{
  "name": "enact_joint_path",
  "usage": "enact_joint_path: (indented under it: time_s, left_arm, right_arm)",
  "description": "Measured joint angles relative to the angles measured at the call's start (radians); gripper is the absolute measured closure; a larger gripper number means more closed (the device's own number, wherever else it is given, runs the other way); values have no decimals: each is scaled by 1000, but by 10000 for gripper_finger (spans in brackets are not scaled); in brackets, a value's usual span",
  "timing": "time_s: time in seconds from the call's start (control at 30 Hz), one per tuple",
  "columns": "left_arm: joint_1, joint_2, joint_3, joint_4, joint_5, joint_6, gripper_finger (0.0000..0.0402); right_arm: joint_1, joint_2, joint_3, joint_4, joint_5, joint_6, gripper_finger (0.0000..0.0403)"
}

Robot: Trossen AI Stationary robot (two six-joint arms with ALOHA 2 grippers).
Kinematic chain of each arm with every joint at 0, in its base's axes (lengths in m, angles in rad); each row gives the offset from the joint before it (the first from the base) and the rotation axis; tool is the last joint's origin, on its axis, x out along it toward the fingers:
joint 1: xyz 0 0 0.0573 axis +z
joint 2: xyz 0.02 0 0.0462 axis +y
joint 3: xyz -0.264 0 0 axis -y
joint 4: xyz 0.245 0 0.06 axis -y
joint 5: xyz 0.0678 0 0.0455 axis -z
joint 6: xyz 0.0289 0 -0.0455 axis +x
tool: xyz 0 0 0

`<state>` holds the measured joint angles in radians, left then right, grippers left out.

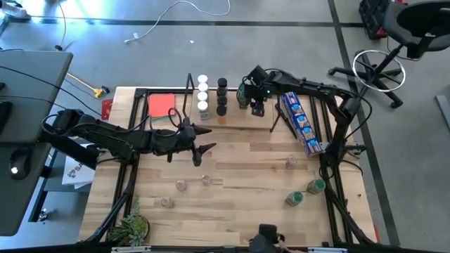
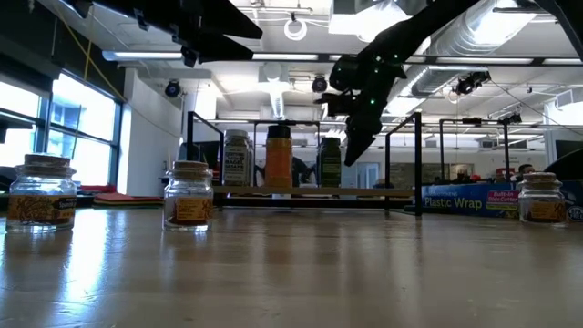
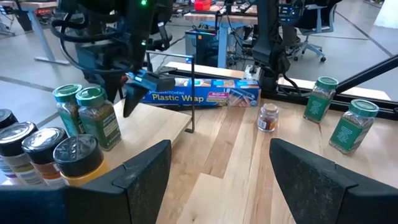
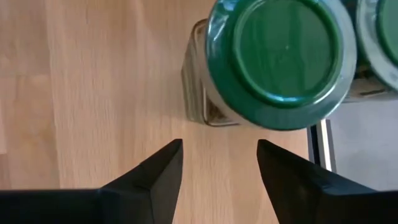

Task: Shelf spices
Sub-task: Adjust the green seasoning bottles on the shelf

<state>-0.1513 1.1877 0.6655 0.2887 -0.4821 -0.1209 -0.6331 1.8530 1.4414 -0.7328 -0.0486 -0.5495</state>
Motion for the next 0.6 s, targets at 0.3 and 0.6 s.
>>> enact_joint_path:
  time_s: [0.3,0.6]
  left_arm:
    - [0,0,0,0,0,-6,133]
    - [0,0,0,0,0,-6,133]
  right_arm:
    - [0,-1,0,31,-19,18,210]
    - [0,-1,0,74,-34,31,211]
